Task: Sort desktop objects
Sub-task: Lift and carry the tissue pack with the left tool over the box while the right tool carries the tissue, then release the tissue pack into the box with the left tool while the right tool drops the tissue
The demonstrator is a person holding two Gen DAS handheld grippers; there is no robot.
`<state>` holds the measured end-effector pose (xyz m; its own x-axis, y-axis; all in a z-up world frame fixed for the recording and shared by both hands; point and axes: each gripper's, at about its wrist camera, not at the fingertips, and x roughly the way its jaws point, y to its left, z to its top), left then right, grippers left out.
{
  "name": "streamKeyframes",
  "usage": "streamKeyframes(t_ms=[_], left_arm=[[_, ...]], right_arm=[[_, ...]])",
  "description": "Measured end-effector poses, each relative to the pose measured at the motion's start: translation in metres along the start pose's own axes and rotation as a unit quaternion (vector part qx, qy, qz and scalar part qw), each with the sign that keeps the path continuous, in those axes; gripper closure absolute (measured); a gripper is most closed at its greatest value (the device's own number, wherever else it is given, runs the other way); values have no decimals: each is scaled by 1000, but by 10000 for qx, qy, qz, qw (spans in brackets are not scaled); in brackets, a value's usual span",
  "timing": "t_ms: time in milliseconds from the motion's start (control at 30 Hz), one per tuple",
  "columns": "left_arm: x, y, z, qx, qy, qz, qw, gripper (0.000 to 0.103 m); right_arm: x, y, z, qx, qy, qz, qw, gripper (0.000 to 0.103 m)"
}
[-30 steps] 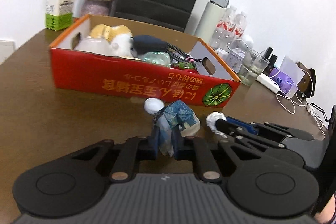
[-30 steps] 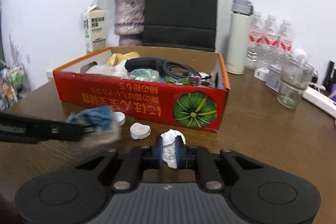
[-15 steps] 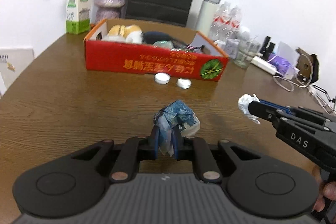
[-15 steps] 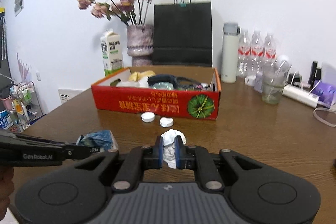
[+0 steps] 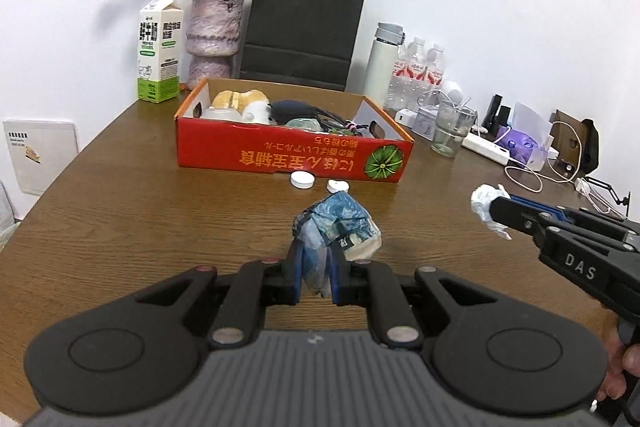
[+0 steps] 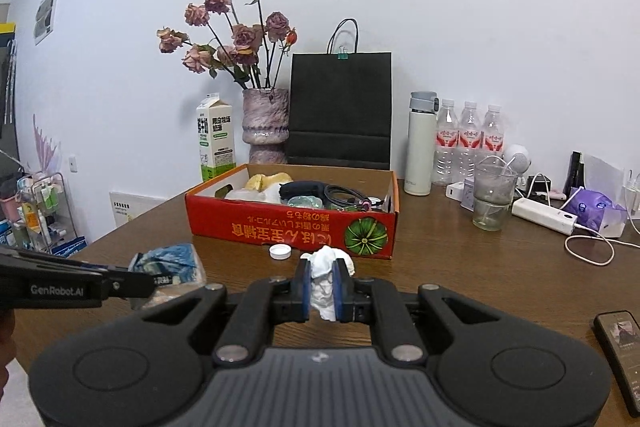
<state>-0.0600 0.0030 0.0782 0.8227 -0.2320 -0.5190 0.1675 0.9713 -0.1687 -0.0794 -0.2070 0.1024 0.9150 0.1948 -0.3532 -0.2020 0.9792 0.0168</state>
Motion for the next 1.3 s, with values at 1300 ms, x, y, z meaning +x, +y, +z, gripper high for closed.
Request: streamKeyframes(t_ms=[1300], left_arm=[[287, 15, 175, -128, 2089, -308, 9774, 79]], right_arm=[[299, -70, 130, 541, 2605, 357, 9633, 88]])
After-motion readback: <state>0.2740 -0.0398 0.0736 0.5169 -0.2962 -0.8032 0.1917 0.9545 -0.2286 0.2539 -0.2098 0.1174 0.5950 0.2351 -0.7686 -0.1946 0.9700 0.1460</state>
